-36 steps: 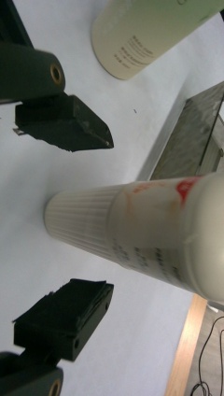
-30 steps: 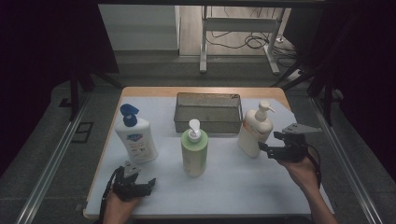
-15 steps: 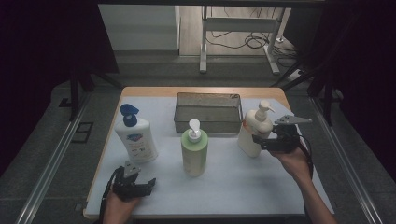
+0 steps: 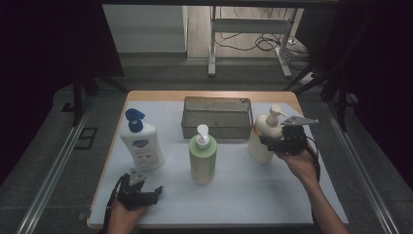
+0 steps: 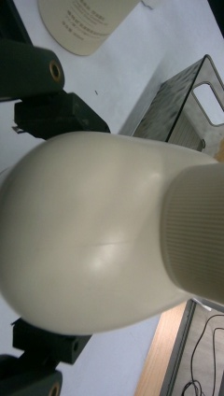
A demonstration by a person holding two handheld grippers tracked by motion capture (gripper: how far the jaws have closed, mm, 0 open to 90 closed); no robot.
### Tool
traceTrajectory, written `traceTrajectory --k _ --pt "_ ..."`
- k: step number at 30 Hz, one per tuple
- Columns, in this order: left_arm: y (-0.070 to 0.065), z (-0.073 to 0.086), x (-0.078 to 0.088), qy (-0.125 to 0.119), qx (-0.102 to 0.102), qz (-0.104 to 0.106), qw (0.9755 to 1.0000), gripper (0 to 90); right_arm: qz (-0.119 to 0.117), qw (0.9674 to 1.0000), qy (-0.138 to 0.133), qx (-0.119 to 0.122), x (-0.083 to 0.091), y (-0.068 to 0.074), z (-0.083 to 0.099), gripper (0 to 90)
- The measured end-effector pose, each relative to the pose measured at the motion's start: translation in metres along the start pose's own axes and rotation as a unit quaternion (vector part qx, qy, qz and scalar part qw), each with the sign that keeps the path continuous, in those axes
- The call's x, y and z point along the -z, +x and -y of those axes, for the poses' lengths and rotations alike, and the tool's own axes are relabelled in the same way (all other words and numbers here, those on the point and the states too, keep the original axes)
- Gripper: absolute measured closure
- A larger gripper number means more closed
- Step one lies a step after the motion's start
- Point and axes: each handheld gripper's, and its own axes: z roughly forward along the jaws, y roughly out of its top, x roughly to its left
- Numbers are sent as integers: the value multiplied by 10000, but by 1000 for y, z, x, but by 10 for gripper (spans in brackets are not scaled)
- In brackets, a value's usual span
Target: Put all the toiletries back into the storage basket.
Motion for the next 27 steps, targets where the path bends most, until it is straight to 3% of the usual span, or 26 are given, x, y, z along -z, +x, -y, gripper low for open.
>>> traceTrajectory --k 8,18,27 --pt "0 0 0 0 0 1 10000 135 7 10000 -16 16 -3 0 -2 350" --pt "0 0 0 2 1 0 10000 135 19 9999 65 93 0 2 -2 367" --pt "0 0 0 2 2 2 10000 135 27 9999 111 -39 10 0 -6 369"
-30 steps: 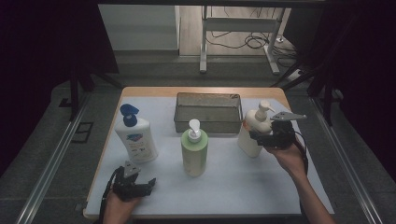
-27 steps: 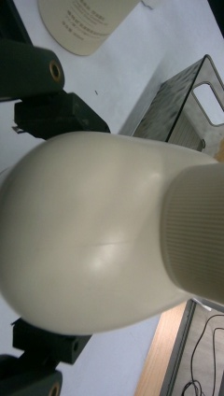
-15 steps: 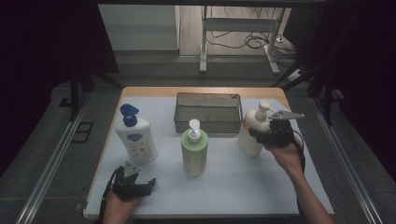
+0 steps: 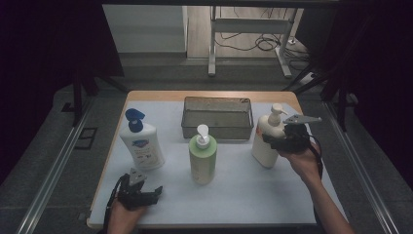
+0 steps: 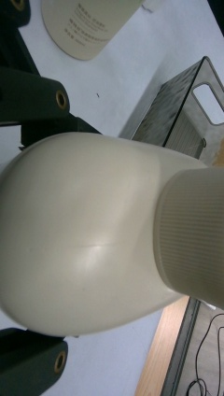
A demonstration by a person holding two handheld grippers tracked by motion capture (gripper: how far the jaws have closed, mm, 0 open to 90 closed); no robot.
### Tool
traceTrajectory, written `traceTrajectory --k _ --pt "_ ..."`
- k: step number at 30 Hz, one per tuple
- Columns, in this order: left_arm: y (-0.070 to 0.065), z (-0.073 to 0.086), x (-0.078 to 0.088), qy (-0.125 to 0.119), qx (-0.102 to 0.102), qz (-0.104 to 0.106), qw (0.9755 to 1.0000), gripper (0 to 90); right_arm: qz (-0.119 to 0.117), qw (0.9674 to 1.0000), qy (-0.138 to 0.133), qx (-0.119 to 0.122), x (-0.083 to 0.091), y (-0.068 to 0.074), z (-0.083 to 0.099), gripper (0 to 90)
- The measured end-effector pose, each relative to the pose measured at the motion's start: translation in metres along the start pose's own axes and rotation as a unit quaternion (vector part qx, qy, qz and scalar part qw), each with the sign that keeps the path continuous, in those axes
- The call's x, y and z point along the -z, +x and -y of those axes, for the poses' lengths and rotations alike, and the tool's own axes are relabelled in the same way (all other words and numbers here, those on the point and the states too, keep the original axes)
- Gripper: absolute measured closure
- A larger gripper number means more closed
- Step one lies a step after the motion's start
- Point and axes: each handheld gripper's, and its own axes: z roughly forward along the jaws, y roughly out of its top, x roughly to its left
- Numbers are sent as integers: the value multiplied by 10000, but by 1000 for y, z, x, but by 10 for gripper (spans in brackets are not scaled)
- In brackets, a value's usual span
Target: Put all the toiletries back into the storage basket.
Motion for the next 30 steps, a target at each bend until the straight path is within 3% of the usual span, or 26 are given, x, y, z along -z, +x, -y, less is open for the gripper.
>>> traceTrajectory --k 7,13,30 --pt "0 0 0 1 0 -2 10000 135 -48 10000 -16 77 15 4 -11 369" --pt "0 0 0 -1 0 -1 10000 135 -221 9996 -24 200 25 13 -25 369" --pt "0 0 0 -11 14 -2 10000 135 -496 9979 -112 398 34 32 -66 370"
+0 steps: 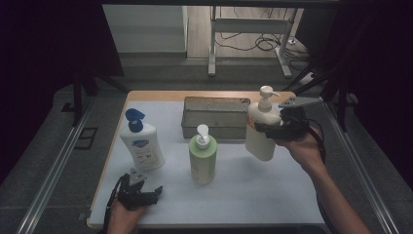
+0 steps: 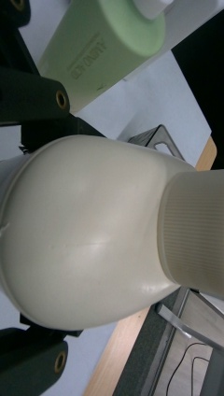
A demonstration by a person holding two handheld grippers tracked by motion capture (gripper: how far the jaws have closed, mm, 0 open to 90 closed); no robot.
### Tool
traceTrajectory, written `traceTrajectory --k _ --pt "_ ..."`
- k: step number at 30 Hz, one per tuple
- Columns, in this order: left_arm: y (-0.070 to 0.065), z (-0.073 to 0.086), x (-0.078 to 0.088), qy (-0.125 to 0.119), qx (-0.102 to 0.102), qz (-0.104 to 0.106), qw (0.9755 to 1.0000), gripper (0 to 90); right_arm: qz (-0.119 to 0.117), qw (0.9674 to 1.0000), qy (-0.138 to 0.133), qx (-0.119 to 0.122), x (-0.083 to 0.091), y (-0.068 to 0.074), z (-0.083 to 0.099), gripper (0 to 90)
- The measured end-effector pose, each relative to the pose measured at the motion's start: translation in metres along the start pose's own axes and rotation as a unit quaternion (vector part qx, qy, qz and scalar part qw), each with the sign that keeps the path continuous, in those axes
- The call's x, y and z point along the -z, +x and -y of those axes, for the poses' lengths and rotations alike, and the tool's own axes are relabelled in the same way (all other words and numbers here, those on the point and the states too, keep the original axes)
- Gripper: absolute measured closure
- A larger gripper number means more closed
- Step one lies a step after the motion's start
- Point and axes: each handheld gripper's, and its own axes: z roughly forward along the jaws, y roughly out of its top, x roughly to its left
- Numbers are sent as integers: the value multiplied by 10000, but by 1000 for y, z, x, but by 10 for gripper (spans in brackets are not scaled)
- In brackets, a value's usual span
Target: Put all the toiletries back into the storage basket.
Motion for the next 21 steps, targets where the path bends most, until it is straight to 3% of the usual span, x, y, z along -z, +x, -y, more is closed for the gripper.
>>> traceTrajectory --k 7,21 --pt "0 0 0 -1 -1 1 10000 135 -166 9997 -155 28 -8 5 -21 370" --pt "0 0 0 3 -3 5 10000 135 -171 9997 -137 80 -28 13 -49 371"
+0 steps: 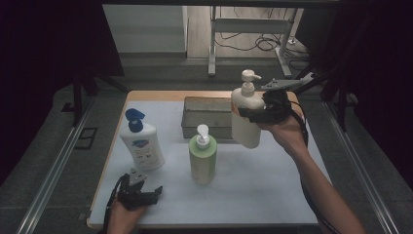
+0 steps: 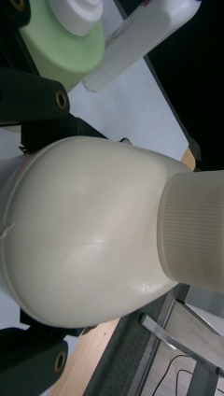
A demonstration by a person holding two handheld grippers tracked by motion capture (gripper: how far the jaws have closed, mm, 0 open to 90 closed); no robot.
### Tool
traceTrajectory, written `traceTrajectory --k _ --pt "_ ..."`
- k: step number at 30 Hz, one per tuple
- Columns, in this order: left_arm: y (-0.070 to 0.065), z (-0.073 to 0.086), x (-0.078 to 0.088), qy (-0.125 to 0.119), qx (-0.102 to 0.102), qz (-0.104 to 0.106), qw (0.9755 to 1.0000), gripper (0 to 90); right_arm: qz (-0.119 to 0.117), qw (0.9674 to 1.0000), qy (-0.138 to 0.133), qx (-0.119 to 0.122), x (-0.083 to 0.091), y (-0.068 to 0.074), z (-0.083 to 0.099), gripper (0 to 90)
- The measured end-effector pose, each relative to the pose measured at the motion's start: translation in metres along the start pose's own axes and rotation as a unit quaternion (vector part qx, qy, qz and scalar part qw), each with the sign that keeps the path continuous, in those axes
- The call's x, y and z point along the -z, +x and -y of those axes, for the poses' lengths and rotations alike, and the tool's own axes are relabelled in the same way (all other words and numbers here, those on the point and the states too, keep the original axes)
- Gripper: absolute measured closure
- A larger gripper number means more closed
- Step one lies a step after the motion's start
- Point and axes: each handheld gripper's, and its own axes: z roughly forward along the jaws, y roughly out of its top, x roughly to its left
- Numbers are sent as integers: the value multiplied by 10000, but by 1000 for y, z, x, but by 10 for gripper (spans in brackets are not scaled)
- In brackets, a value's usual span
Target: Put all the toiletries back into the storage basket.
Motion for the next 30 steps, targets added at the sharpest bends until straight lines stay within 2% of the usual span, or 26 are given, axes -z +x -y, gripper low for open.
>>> traceTrajectory --k 21,30 --pt "0 0 0 -6 2 -1 10000 135 -27 10000 -40 59 -44 12 -29 371" --pt "0 0 0 -4 2 0 10000 135 5 10000 -63 -10 -66 14 -39 372"
